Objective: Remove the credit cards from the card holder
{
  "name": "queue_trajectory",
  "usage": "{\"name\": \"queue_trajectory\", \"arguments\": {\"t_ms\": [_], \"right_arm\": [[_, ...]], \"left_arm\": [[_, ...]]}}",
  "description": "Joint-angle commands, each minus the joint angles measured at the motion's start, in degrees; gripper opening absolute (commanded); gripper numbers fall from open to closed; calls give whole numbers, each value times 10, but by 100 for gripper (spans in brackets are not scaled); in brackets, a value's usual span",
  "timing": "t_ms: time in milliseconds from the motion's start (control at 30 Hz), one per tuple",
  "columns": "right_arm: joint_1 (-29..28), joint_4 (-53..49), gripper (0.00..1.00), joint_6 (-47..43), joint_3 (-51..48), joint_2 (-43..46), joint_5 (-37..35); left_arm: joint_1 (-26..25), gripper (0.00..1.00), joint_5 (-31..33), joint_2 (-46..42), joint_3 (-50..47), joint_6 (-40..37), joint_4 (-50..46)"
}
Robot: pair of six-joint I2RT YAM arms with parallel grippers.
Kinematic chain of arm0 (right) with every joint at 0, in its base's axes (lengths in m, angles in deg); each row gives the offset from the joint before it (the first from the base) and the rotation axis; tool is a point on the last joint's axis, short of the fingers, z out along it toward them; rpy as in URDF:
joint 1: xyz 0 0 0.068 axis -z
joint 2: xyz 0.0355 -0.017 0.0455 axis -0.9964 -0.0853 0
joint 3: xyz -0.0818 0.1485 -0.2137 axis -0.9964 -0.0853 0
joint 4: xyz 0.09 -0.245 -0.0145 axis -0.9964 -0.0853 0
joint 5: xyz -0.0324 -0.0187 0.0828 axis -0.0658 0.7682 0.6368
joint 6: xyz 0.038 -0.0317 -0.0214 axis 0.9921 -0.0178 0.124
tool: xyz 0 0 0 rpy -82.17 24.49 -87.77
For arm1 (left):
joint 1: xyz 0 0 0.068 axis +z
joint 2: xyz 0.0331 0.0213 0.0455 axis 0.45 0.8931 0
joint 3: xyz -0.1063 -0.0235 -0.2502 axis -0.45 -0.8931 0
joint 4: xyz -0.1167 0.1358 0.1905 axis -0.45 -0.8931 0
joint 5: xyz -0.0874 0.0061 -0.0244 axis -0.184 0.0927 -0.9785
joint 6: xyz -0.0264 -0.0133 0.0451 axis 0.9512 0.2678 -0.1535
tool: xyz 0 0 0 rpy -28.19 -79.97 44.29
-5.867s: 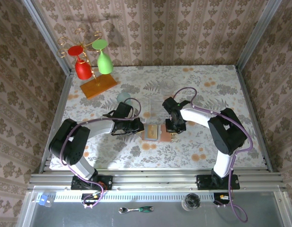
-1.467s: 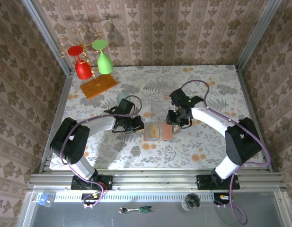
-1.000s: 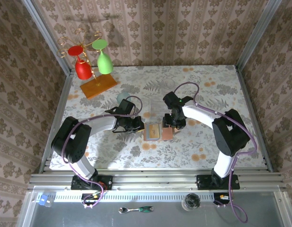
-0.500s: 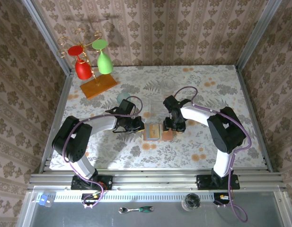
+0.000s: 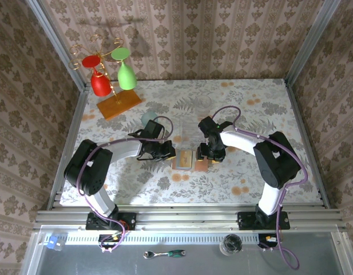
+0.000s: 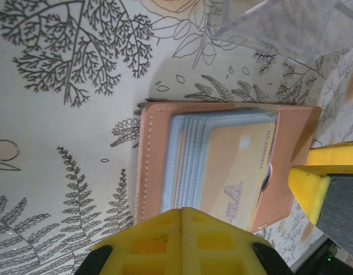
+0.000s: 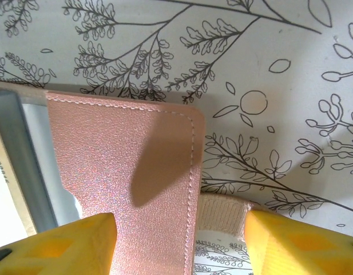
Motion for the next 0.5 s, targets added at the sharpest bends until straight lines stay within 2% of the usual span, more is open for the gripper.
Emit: {"name": "queue_trajectory", "arguments": {"t_ms": [0,267,467], "right_arm": [[-2,-13,61,5,5,14,-1],[-2,-3,59,8,13,47,0],[-3,44,57,19,0,68,35]], "left_arm": [[-5,5,-17,14,22,2,10],[-8,4,-40,32,24,0,45],[-7,4,-48,57,28,-9,57]]}}
